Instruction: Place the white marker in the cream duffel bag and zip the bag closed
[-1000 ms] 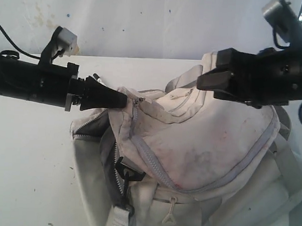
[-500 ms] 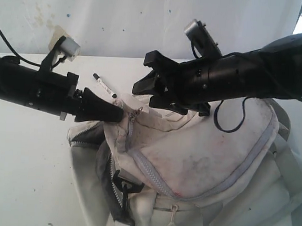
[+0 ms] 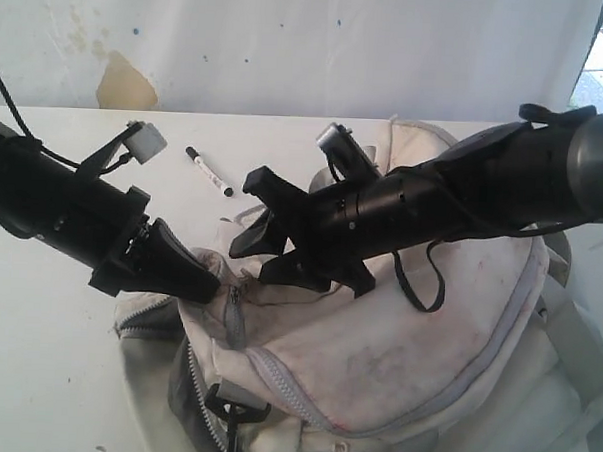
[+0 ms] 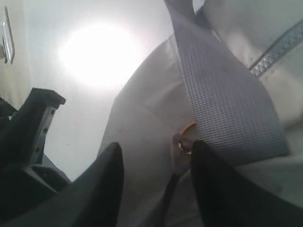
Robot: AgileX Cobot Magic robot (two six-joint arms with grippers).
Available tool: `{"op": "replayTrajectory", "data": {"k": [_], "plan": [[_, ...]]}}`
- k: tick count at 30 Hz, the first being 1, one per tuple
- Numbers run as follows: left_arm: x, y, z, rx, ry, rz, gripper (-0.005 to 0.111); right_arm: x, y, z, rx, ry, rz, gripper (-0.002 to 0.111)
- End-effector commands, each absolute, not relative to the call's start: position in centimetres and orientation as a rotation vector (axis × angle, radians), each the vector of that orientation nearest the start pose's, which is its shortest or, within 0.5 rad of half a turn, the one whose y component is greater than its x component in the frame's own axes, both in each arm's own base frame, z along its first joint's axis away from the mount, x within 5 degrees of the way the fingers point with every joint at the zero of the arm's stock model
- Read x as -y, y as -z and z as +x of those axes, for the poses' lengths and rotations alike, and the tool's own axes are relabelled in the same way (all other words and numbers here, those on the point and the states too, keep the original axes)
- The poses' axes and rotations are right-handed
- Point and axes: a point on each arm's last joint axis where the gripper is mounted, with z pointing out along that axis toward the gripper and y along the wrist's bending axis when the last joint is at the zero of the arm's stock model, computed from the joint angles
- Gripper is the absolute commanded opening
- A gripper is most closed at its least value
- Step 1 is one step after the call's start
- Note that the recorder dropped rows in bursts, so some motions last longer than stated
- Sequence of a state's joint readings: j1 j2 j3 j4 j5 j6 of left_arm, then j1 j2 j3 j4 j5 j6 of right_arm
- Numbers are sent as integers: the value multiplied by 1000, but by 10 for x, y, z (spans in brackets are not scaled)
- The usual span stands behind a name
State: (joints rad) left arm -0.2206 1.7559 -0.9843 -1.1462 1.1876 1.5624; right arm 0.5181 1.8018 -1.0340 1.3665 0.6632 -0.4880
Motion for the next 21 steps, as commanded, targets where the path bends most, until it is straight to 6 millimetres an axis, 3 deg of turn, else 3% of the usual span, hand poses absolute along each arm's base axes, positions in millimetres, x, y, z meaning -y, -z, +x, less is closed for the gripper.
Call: {"op": "replayTrajectory", "data": {"k": [1, 7, 11, 15, 17, 20, 21], "plan": [[141, -207, 276, -2041, 1265, 1376, 0, -229, -178, 285, -2733, -1336, 104, 35], [139, -203, 273, -2059, 1231, 1447, 0, -232, -168, 285, -2763, -1342, 127, 35], [139, -203, 273, -2059, 1231, 1447, 0, -243, -168, 280, -2757, -1411, 169, 35], [139, -203, 273, -2059, 1232, 1445, 0, -256, -159, 278, -2759, -1370, 147, 34], [138, -203, 273, -2066, 1230, 1447, 0, -255, -158, 280, -2754, -1346, 152, 26], [136, -200, 272, -2130, 1225, 1446, 0, -253, -168, 286, -2677, -1288, 92, 0], [136, -200, 271, -2150, 1225, 1442, 0, -254, -174, 289, -2644, -1278, 65, 0]]}}
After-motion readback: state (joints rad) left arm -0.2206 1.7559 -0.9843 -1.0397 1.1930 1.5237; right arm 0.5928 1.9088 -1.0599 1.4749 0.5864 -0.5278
